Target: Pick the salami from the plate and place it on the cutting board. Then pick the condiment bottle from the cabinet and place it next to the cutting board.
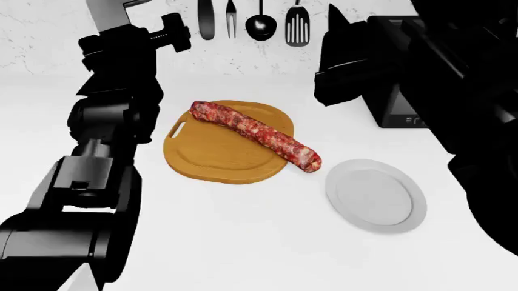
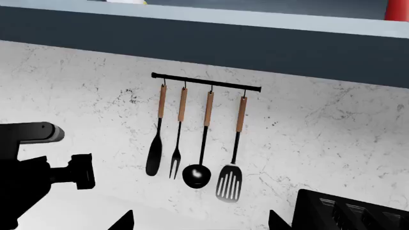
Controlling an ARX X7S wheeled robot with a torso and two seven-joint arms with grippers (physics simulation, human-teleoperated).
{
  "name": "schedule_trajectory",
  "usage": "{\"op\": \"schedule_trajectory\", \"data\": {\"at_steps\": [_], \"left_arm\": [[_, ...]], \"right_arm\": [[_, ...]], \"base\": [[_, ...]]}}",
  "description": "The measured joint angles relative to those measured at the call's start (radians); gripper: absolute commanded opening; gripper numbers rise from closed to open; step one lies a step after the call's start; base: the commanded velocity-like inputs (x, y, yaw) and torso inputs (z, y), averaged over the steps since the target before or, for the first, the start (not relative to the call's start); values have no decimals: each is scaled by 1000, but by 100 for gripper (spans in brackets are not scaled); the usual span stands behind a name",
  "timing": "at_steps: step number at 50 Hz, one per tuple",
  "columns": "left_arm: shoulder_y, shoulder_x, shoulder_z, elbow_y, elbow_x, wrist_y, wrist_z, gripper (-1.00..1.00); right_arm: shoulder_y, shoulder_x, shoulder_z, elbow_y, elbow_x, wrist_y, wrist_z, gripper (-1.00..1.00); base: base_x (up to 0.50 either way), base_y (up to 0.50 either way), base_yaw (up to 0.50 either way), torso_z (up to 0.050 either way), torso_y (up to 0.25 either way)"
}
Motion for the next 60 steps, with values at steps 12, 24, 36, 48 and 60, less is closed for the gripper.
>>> {"op": "schedule_trajectory", "data": {"at_steps": [12, 24, 36, 48, 60], "left_arm": [[-11, 15, -159, -156, 145, 61, 115, 100], [-14, 17, -250, -201, 217, 93, 173, 100], [-15, 17, -301, -215, 245, 111, 203, 100], [-14, 20, -324, -220, 256, 116, 225, 100], [-11, 16, -337, -221, 263, 115, 237, 100]], "right_arm": [[99, 13, 26, 29, 54, 62, 8, 100], [207, 6, 20, 112, 93, 176, -17, 100], [236, 14, 15, 134, 107, 224, -33, 100], [237, 11, 2, 140, 107, 255, -37, 100], [235, 6, -3, 134, 97, 268, -46, 100]], "base": [[0, 0, 0, 0, 0], [217, -274, 0, 0, 0], [334, -464, 0, 0, 0], [362, -347, 0, 0, 1], [500, -31, 0, 0, 1]]}}
